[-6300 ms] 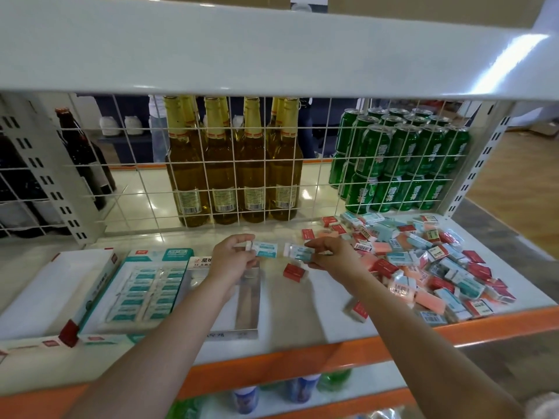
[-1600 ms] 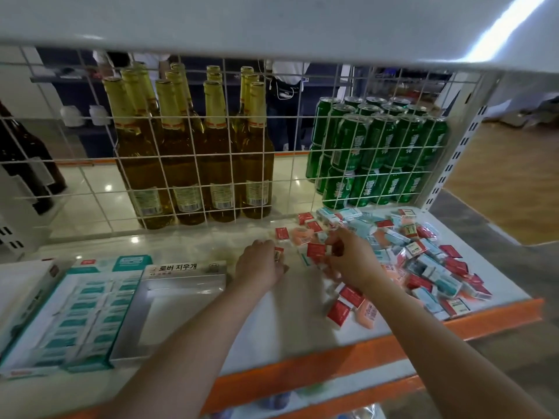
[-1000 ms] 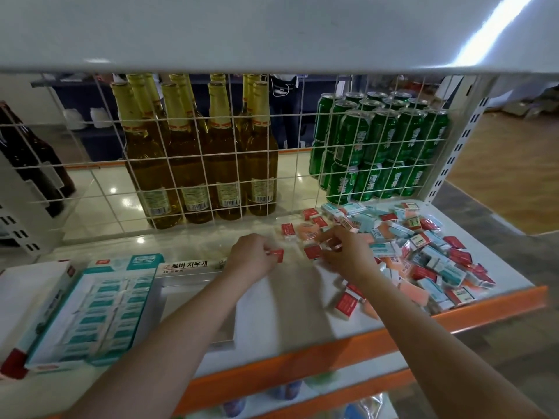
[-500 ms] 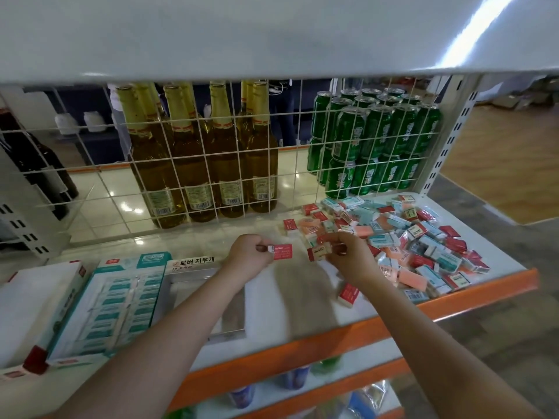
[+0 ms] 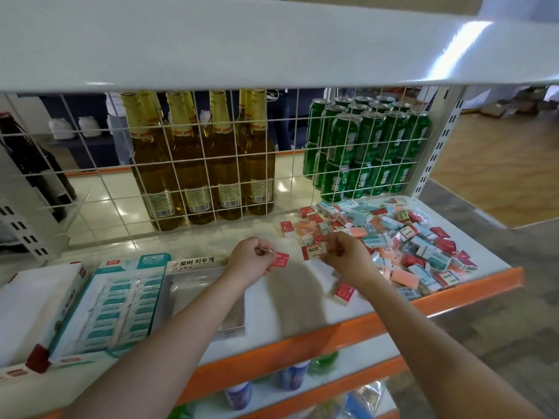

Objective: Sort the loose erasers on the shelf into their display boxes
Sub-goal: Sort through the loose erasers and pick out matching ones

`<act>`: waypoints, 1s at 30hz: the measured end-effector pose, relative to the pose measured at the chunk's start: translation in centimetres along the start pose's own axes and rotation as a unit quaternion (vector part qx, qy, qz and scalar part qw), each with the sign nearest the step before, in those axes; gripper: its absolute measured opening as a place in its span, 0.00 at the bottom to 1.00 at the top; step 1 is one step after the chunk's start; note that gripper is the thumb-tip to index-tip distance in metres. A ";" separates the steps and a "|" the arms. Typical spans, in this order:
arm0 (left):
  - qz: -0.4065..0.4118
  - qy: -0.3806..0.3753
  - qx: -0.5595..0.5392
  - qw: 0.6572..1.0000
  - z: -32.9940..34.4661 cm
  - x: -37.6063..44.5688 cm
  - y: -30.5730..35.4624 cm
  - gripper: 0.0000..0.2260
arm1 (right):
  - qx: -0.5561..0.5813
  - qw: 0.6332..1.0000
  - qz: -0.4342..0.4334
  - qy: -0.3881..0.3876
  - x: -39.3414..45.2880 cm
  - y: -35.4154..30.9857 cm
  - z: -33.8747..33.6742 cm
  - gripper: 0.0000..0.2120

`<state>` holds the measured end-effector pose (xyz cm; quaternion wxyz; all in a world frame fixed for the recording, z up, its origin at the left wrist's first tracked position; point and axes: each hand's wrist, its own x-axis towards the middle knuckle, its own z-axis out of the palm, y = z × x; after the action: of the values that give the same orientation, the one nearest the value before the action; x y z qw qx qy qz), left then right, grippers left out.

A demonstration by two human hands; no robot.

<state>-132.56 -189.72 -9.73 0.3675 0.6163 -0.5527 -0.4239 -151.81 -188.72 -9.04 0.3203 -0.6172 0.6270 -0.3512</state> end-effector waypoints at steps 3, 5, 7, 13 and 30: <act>0.018 0.008 0.045 0.999 0.4 0.0 -0.2 0.04 | 0.000 1.000 -0.005 -0.002 -0.2 0.1 0.0 0.12; 0.026 0.013 0.101 0.994 0.7 -0.1 -0.3 0.09 | -0.006 1.000 -0.007 -0.007 -0.4 0.2 0.0 0.12; 0.025 0.010 0.140 0.990 1.1 -0.3 -0.4 0.12 | -0.013 1.000 -0.010 -0.011 -0.5 0.2 -0.2 0.11; 0.011 0.009 0.173 0.985 1.8 -0.5 -0.7 0.09 | -0.007 1.000 -0.002 -0.009 -0.8 0.7 -0.4 0.13; 0.005 -0.011 -0.005 1.000 1.3 -1.1 -0.1 0.15 | 0.082 0.996 0.036 -0.017 -1.4 0.5 -0.1 0.14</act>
<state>-133.81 -188.56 -10.17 0.3664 0.6068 -0.5578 -0.4319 -152.12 -187.35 -9.49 0.3924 -0.5717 0.6127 -0.3791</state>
